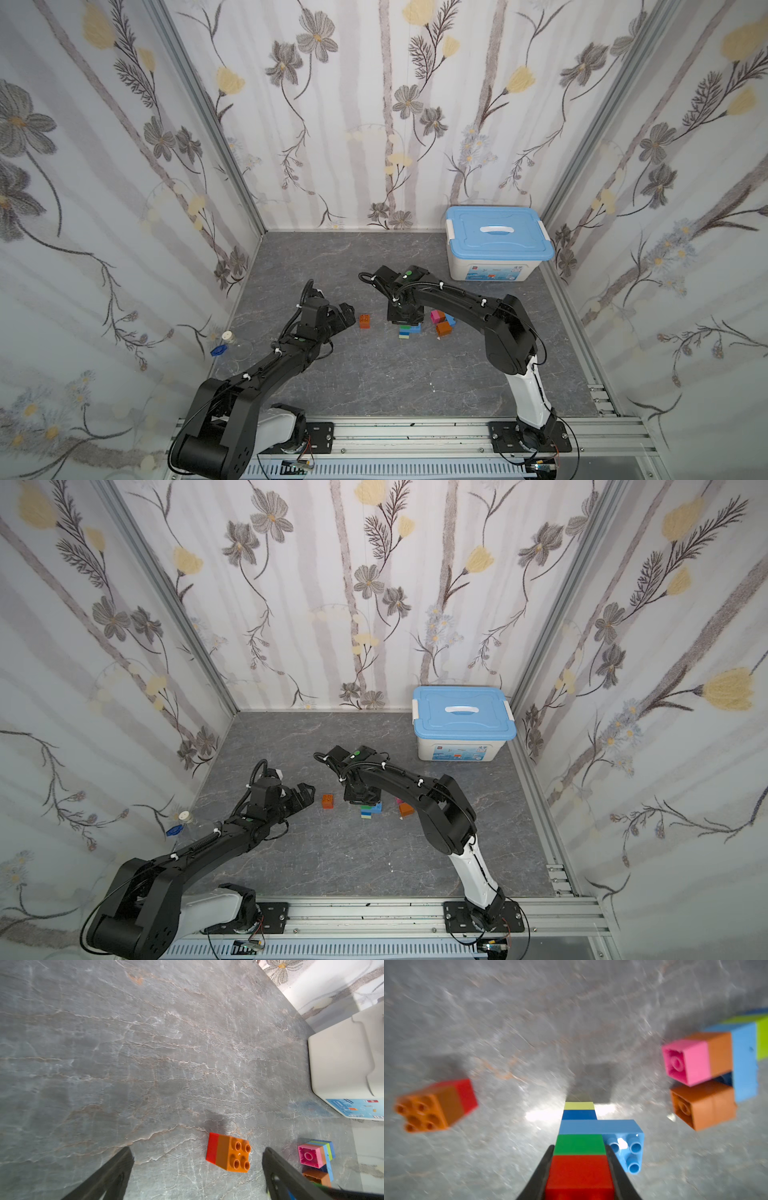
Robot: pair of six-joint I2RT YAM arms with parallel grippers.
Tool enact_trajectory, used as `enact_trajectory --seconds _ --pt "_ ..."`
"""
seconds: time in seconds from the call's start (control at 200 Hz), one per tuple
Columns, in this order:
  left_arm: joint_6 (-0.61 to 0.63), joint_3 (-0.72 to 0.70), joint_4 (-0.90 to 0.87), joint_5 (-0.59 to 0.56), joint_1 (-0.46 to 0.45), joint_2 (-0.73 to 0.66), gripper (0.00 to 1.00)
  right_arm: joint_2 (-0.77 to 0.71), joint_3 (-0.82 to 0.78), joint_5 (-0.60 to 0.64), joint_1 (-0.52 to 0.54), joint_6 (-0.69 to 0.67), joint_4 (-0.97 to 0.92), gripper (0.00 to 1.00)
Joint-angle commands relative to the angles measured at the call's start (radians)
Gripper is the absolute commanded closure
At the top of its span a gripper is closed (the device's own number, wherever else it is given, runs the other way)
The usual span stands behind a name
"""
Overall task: Assemble the letter h with lego
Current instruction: Pick up the lego brick from the center of the board, then move the lego brick at the center of the board.
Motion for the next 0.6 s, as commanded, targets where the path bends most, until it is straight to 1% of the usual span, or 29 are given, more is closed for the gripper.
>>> enact_trajectory --seconds 0.0,0.035,0.05,0.11,0.22,0.345,0.425,0.48,0.545,0.595 --pt "0.036 0.048 -0.026 0.012 -0.025 0.012 0.01 -0.088 -0.049 -0.012 0.001 -0.041 -0.056 0.85" --pt "0.048 0.061 -0.033 0.010 -0.036 0.019 0.02 -0.114 -0.069 -0.014 0.000 -0.044 -0.048 0.85" --pt "0.052 0.064 -0.035 0.008 -0.042 0.022 0.02 -0.126 -0.080 -0.014 -0.027 -0.046 -0.044 0.85" --pt "0.059 0.086 -0.056 -0.009 -0.058 0.028 0.03 -0.167 -0.113 -0.013 -0.038 -0.045 -0.035 0.84" --pt "0.057 0.149 -0.145 -0.062 -0.096 0.097 0.06 -0.228 -0.162 -0.026 -0.059 -0.043 -0.022 0.84" --pt "0.051 0.191 -0.155 -0.068 -0.152 0.173 0.11 -0.284 -0.195 -0.016 -0.083 -0.047 -0.018 0.84" --pt "0.058 0.267 -0.245 -0.085 -0.185 0.242 0.13 -0.324 -0.222 0.003 -0.102 -0.042 -0.010 0.84" --pt "0.064 0.318 -0.307 -0.123 -0.206 0.289 0.14 -0.349 -0.240 0.007 -0.114 -0.037 0.000 0.84" --pt "0.075 0.358 -0.344 -0.153 -0.225 0.341 0.18 -0.375 -0.265 0.005 -0.126 -0.032 0.015 0.84" --pt "0.078 0.386 -0.374 -0.172 -0.233 0.372 0.24 -0.391 -0.286 0.004 -0.132 -0.024 0.028 0.84"
